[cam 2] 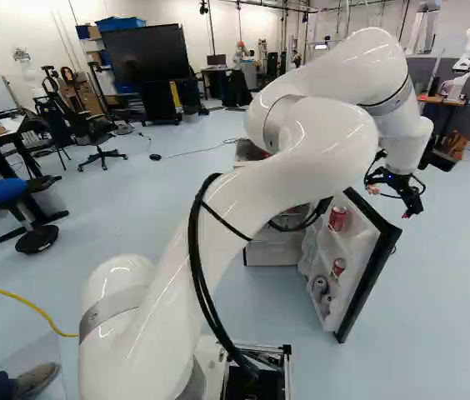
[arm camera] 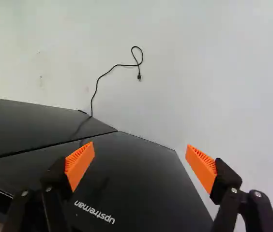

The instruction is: Grab a drink from the fridge

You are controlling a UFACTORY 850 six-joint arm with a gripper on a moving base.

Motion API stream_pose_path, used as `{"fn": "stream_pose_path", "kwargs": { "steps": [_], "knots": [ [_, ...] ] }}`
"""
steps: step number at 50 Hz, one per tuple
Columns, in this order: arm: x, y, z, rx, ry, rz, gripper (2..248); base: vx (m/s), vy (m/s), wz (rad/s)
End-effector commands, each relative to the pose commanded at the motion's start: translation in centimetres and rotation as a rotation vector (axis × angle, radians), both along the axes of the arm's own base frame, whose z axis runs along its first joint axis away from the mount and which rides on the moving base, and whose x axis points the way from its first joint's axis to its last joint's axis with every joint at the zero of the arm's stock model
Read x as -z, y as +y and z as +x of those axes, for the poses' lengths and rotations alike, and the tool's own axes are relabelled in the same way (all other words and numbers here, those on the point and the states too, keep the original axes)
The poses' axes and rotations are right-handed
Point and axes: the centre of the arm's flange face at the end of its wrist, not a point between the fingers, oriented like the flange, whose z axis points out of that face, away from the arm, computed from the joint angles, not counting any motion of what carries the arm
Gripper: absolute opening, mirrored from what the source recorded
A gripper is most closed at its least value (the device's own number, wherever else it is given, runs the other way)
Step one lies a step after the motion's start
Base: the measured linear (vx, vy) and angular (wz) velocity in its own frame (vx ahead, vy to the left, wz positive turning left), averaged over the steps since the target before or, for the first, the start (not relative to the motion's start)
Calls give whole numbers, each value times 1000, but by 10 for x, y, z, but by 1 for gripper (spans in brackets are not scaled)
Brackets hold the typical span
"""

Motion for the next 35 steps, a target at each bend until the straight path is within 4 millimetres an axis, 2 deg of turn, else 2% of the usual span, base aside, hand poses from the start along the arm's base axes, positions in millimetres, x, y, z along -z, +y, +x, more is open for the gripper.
{"fn": "stream_pose_path", "kwargs": {
  "steps": [35],
  "knots": [
    [7,6,-4,-8,36,54,247,0,0,0]
  ]
}}
